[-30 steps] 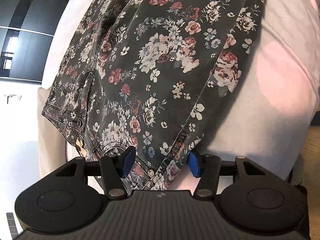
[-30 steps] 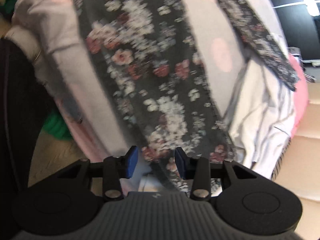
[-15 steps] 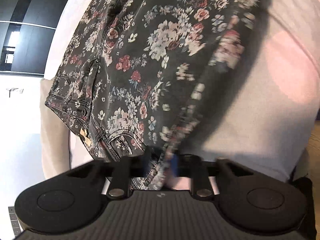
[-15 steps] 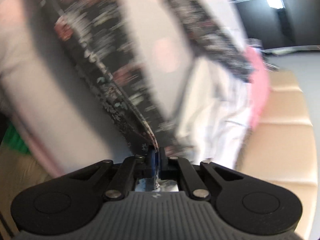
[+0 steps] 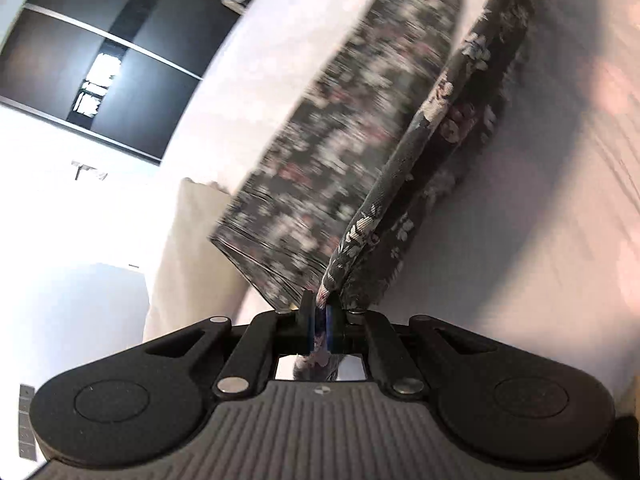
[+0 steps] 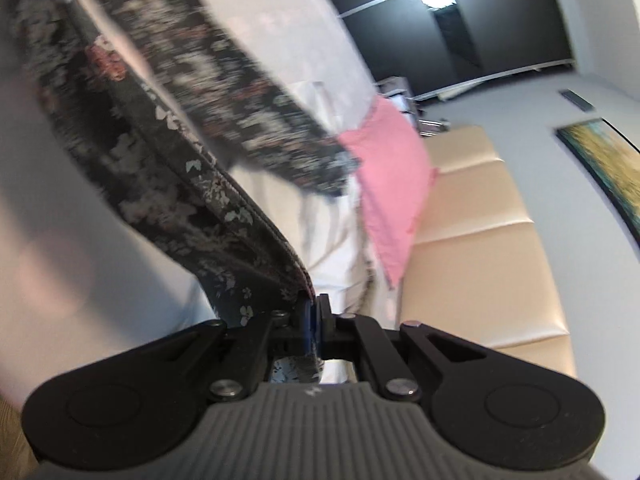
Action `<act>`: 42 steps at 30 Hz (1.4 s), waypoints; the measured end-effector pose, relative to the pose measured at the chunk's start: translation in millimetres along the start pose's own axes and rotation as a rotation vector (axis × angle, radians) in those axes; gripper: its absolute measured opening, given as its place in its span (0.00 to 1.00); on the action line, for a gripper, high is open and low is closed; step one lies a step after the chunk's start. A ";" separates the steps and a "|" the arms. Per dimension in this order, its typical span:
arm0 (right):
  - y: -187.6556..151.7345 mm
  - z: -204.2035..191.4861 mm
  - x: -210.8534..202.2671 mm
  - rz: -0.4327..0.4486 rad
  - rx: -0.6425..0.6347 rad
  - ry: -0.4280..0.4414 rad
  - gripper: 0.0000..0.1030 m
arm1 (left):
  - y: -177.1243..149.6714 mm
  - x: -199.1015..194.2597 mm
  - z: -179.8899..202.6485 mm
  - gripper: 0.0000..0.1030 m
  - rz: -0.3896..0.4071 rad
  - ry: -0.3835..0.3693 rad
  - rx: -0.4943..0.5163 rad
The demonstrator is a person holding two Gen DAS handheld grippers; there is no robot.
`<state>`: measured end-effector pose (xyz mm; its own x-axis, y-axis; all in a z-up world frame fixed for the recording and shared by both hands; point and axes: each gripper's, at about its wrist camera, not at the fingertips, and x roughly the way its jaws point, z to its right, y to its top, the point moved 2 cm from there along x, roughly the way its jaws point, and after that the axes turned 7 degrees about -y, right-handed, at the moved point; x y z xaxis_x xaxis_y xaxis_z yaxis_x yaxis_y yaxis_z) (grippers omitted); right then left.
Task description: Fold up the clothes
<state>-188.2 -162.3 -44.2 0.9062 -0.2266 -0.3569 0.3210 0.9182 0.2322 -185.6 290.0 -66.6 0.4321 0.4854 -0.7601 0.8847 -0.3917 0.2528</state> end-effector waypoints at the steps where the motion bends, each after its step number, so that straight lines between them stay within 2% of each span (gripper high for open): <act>1: 7.7 3.4 7.4 -0.005 0.012 -0.015 0.02 | 4.7 1.0 -9.2 0.03 0.011 -0.007 -0.026; 5: 37.0 18.3 37.4 -0.029 0.075 -0.040 0.02 | 21.6 12.4 -48.1 0.04 0.041 -0.042 -0.147; 9: 68.7 29.4 70.6 -0.044 0.114 -0.039 0.02 | 42.6 38.0 -76.2 0.04 0.013 -0.048 -0.201; 12: 94.7 31.1 96.5 -0.044 0.077 -0.055 0.02 | 60.7 63.1 -92.9 0.04 -0.020 -0.056 -0.226; 16: 127.6 29.0 136.0 -0.061 0.010 -0.067 0.02 | 83.1 95.7 -119.6 0.05 -0.026 -0.060 -0.279; 20: 160.1 25.9 176.0 -0.078 -0.059 -0.080 0.02 | 100.3 132.0 -140.3 0.05 -0.056 -0.058 -0.269; 23: 182.0 16.8 206.2 -0.100 -0.112 -0.080 0.02 | 109.8 159.9 -147.1 0.06 -0.066 -0.067 -0.263; 25: 192.5 4.1 230.3 -0.152 -0.176 -0.043 0.02 | 114.9 179.0 -148.3 0.06 -0.068 -0.081 -0.255; 29: 198.3 -27.0 263.4 -0.208 -0.317 -0.003 0.03 | 120.6 214.0 -144.8 0.06 -0.083 -0.103 -0.229; 32: 199.6 -41.1 279.1 -0.223 -0.347 -0.004 0.03 | 119.4 233.7 -140.1 0.08 -0.087 -0.112 -0.234; 37: 199.9 -59.3 297.2 -0.245 -0.369 -0.009 0.04 | 115.3 244.9 -132.8 0.12 -0.056 -0.106 -0.229; 40: 200.6 -64.1 301.0 -0.248 -0.367 -0.022 0.04 | 109.6 241.3 -141.8 0.20 -0.003 -0.107 -0.266; 42: 199.8 -57.0 297.6 -0.242 -0.325 -0.018 0.06 | 104.2 230.1 -151.1 0.47 0.053 -0.089 -0.300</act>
<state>129.9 -27.7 -155.6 0.8206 -0.4521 -0.3495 0.4249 0.8917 -0.1560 32.4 479.0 -124.6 0.4735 0.3948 -0.7874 0.8793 -0.1605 0.4484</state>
